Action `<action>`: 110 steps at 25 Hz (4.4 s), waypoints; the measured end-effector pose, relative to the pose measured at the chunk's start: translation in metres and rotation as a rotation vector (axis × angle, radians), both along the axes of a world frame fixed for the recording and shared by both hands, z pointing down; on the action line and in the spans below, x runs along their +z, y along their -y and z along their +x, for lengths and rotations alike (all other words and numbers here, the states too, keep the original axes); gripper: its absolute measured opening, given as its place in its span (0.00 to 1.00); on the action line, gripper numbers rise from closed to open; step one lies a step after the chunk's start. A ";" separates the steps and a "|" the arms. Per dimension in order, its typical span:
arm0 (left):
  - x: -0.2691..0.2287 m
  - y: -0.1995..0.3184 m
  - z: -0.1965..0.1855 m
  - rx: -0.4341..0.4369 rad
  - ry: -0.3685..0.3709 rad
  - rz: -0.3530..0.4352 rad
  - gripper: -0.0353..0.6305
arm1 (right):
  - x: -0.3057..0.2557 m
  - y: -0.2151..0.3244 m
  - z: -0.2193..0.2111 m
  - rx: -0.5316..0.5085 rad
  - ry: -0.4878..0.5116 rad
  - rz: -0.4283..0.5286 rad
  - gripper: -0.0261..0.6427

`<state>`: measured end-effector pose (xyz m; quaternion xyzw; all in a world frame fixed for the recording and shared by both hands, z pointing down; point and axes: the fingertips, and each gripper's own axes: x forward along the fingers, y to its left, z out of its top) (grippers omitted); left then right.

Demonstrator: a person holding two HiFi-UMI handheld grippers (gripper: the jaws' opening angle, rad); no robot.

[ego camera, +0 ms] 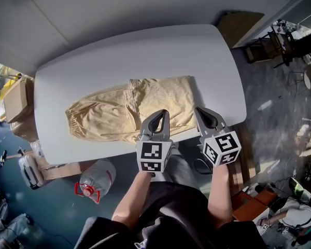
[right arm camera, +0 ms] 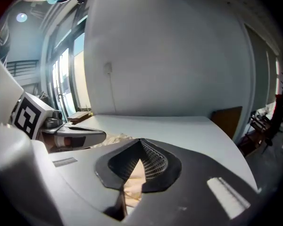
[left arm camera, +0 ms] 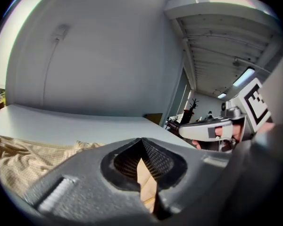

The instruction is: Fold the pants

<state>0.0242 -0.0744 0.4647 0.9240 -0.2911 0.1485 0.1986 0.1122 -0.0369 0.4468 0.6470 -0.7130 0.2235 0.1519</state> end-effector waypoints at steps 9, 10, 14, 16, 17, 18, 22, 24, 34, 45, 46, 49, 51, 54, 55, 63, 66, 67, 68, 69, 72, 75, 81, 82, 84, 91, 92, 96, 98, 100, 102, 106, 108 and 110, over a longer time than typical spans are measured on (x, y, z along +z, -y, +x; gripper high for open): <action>0.017 -0.043 0.045 0.131 0.060 -0.007 0.06 | 0.046 -0.045 0.048 0.149 0.096 -0.106 0.05; 0.021 -0.045 0.046 0.130 0.069 -0.014 0.06 | 0.053 -0.047 0.048 0.147 0.107 -0.122 0.08; 0.033 -0.047 0.043 0.114 0.085 -0.036 0.06 | 0.079 -0.049 0.045 0.111 0.153 -0.188 0.19; 0.041 -0.048 0.040 0.106 0.102 -0.041 0.06 | 0.093 -0.048 0.044 0.098 0.159 -0.215 0.20; 0.047 -0.049 0.038 0.098 0.112 -0.048 0.06 | 0.100 -0.048 0.043 0.092 0.164 -0.230 0.22; 0.052 -0.049 0.035 0.089 0.123 -0.057 0.06 | 0.107 -0.048 0.043 0.086 0.168 -0.243 0.23; 0.076 -0.049 0.033 0.064 0.152 -0.079 0.06 | 0.134 -0.044 0.044 0.071 0.190 -0.285 0.30; 0.088 -0.049 0.034 0.055 0.162 -0.089 0.06 | 0.147 -0.042 0.046 0.068 0.200 -0.299 0.32; 0.100 -0.063 0.030 0.006 0.198 -0.116 0.06 | 0.164 -0.038 0.042 0.007 0.203 -0.365 0.23; 0.105 -0.071 0.070 0.064 0.226 -0.120 0.06 | 0.160 -0.048 0.071 0.046 0.296 -0.351 0.11; 0.106 -0.076 0.082 0.079 0.226 -0.120 0.06 | 0.160 -0.055 0.083 0.060 0.299 -0.350 0.11; 0.107 -0.095 0.123 0.130 0.222 -0.118 0.06 | 0.161 -0.085 0.128 0.110 0.300 -0.346 0.11; 0.107 -0.103 0.141 0.165 0.216 -0.115 0.06 | 0.161 -0.101 0.147 0.145 0.299 -0.342 0.11; 0.107 -0.106 0.155 0.216 0.207 -0.113 0.06 | 0.162 -0.116 0.161 0.200 0.297 -0.337 0.11; 0.107 -0.106 0.158 0.232 0.205 -0.113 0.06 | 0.161 -0.120 0.164 0.221 0.296 -0.337 0.11; 0.097 -0.128 0.201 0.347 0.186 -0.085 0.06 | 0.150 -0.154 0.198 0.325 0.296 -0.335 0.11; 0.094 -0.139 0.213 0.357 0.171 -0.076 0.06 | 0.137 -0.165 0.205 0.287 0.309 -0.316 0.10; 0.091 -0.139 0.212 0.354 0.166 -0.075 0.06 | 0.129 -0.166 0.204 0.273 0.310 -0.307 0.10; 0.087 -0.138 0.210 0.349 0.161 -0.074 0.06 | 0.119 -0.165 0.202 0.258 0.306 -0.298 0.10; 0.082 -0.135 0.208 0.342 0.152 -0.073 0.06 | 0.108 -0.162 0.201 0.242 0.297 -0.290 0.10; 0.068 -0.123 0.199 0.310 0.116 -0.068 0.06 | 0.074 -0.148 0.195 0.190 0.235 -0.271 0.10; 0.059 -0.107 0.179 0.249 0.085 -0.063 0.06 | 0.044 -0.129 0.181 0.120 0.168 -0.245 0.10; 0.042 -0.066 0.112 0.116 0.051 -0.070 0.06 | -0.008 -0.078 0.128 -0.036 0.055 -0.205 0.10; 0.036 -0.059 0.098 0.085 0.045 -0.069 0.06 | -0.017 -0.069 0.116 -0.064 0.038 -0.198 0.10; 0.024 -0.043 0.071 0.029 0.035 -0.048 0.06 | -0.033 -0.049 0.092 -0.127 0.008 -0.172 0.10; -0.017 -0.002 -0.031 -0.152 0.030 0.048 0.06 | -0.050 0.014 -0.025 -0.363 -0.060 -0.133 0.10; -0.020 0.002 -0.045 -0.173 0.035 0.057 0.06 | -0.047 0.021 -0.043 -0.390 -0.071 -0.142 0.10; -0.020 0.013 -0.112 -0.270 0.077 0.077 0.06 | -0.022 0.047 -0.119 -0.500 -0.095 -0.188 0.10; -0.016 0.016 -0.148 -0.325 0.100 0.072 0.06 | -0.004 0.054 -0.161 -0.569 -0.109 -0.221 0.10; -0.011 0.014 -0.180 -0.372 0.121 0.058 0.06 | 0.014 0.057 -0.200 -0.640 -0.127 -0.256 0.10; -0.003 0.011 -0.206 -0.407 0.140 0.036 0.06 | 0.036 0.057 -0.236 -0.707 -0.155 -0.300 0.10; 0.021 0.006 -0.243 -0.450 0.170 -0.016 0.06 | 0.090 0.050 -0.292 -0.807 -0.156 -0.375 0.10; 0.033 0.001 -0.254 -0.464 0.177 -0.042 0.06 | 0.115 0.042 -0.308 -0.817 -0.101 -0.411 0.10; 0.044 -0.004 -0.260 -0.469 0.181 -0.067 0.06 | 0.131 0.036 -0.321 -0.805 -0.003 -0.427 0.15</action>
